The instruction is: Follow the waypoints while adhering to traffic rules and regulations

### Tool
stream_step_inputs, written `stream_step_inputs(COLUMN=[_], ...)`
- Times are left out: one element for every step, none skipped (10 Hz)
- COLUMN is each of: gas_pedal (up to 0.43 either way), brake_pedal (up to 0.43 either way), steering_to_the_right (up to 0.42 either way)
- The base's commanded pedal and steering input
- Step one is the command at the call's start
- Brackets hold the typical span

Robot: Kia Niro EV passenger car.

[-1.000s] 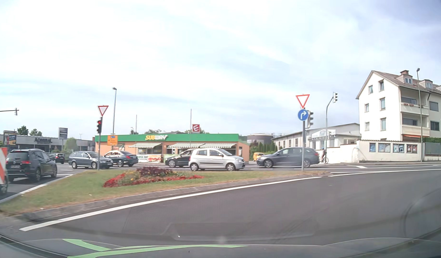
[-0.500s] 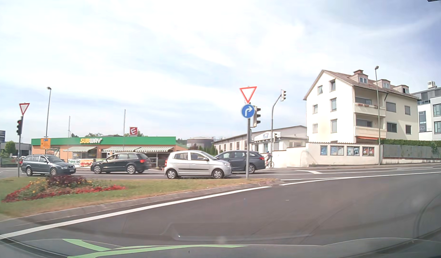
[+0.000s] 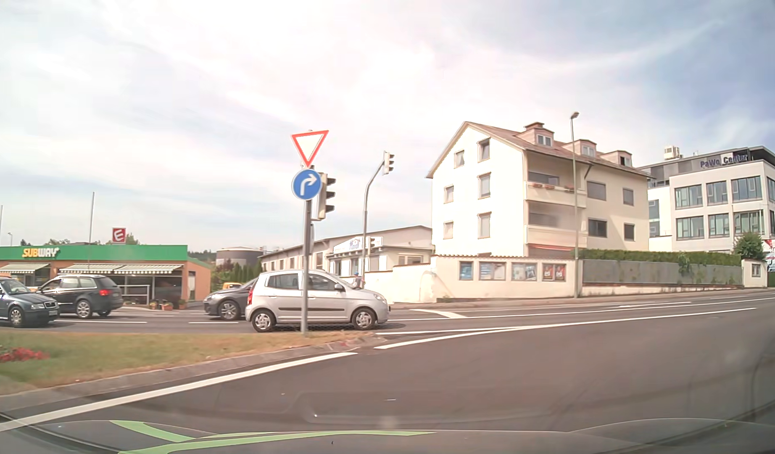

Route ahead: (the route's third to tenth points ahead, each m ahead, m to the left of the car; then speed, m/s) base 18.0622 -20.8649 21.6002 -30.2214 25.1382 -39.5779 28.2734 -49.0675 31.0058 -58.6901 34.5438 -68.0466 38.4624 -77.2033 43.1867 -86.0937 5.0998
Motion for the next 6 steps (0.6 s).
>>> stream_step_inputs(gas_pedal=[0.118,0.118,0.118,0.118,0.118,0.118], brake_pedal=[0.000,0.000,0.000,0.000,0.000,0.000], steering_to_the_right=[0.381,0.381,0.381,0.380,0.380,0.377])
